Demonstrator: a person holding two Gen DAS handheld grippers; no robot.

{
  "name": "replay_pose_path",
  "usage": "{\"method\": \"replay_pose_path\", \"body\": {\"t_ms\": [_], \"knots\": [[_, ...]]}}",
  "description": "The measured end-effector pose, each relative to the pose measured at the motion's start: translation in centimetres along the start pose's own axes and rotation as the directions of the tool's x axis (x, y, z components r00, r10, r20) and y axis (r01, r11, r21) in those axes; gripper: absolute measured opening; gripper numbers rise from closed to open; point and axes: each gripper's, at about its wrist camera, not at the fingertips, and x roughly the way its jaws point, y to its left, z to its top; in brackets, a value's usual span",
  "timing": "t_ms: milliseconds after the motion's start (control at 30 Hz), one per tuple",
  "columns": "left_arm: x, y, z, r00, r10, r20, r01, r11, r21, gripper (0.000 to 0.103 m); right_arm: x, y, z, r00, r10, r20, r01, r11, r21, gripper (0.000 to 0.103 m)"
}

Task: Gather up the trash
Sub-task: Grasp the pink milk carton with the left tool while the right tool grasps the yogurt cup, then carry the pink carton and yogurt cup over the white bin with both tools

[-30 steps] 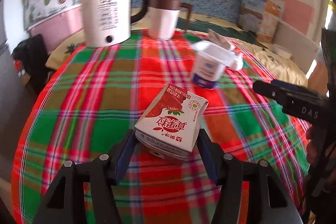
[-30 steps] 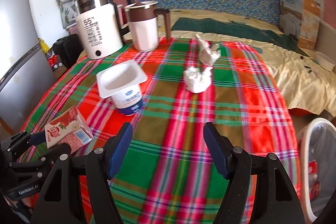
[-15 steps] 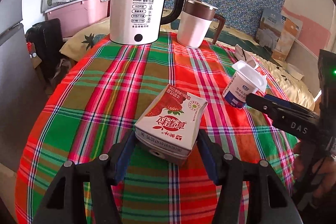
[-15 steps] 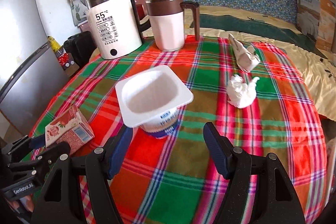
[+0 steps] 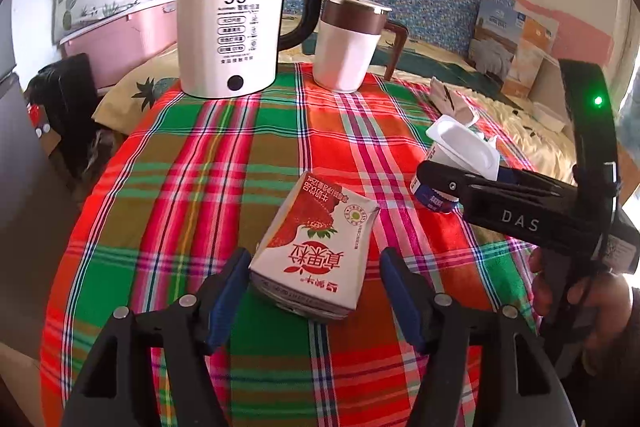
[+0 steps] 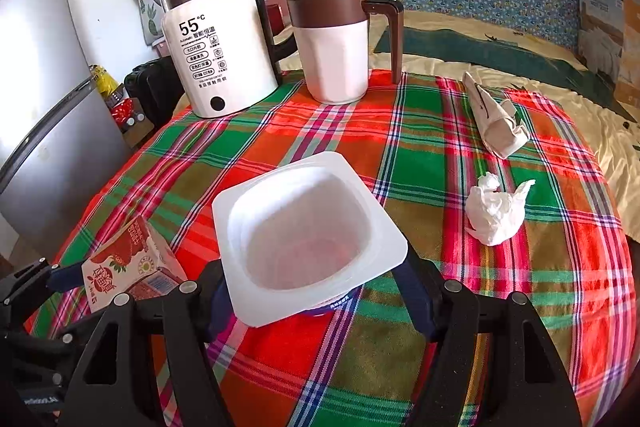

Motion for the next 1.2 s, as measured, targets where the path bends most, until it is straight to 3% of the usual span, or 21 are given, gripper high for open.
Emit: {"method": "replay_pose_path", "body": {"t_ms": [67, 200, 300, 433, 767, 1200], "knots": [[0.2, -0.2, 0.2, 1.0, 0.005, -0.001, -0.005, 1.0, 0.015, 0.066, -0.2, -0.2, 0.0, 1.0, 0.009, 0.009, -0.009, 1.0, 0.012, 0.068], [0.8, -0.5, 0.6, 1.0, 0.026, -0.012, -0.025, 0.999, 0.037, 0.066, -0.3, -0.3, -0.1, 1.0, 0.004, 0.014, -0.005, 1.0, 0.016, 0.051], [1.4, -0.2, 0.8, 1.0, 0.005, -0.025, -0.004, 1.0, 0.019, 0.066, -0.6, -0.3, -0.2, 1.0, 0.004, 0.017, -0.004, 1.0, 0.018, 0.051], [1.7, -0.1, 1.0, 1.0, -0.006, -0.018, 0.007, 1.0, 0.004, 0.057, -1.2, -0.7, -0.4, 0.999, -0.003, 0.035, 0.002, 0.999, 0.033, 0.051], [0.8, -1.5, 0.9, 1.0, -0.015, 0.01, 0.015, 1.0, 0.01, 0.056, -3.7, -2.5, -1.5, 0.998, -0.024, 0.058, 0.019, 0.996, 0.084, 0.05], [-2.2, -6.5, 1.2, 0.998, -0.042, 0.056, 0.037, 0.996, 0.081, 0.056, -9.4, -5.7, -3.8, 0.99, -0.093, 0.107, 0.077, 0.987, 0.143, 0.05]]}}
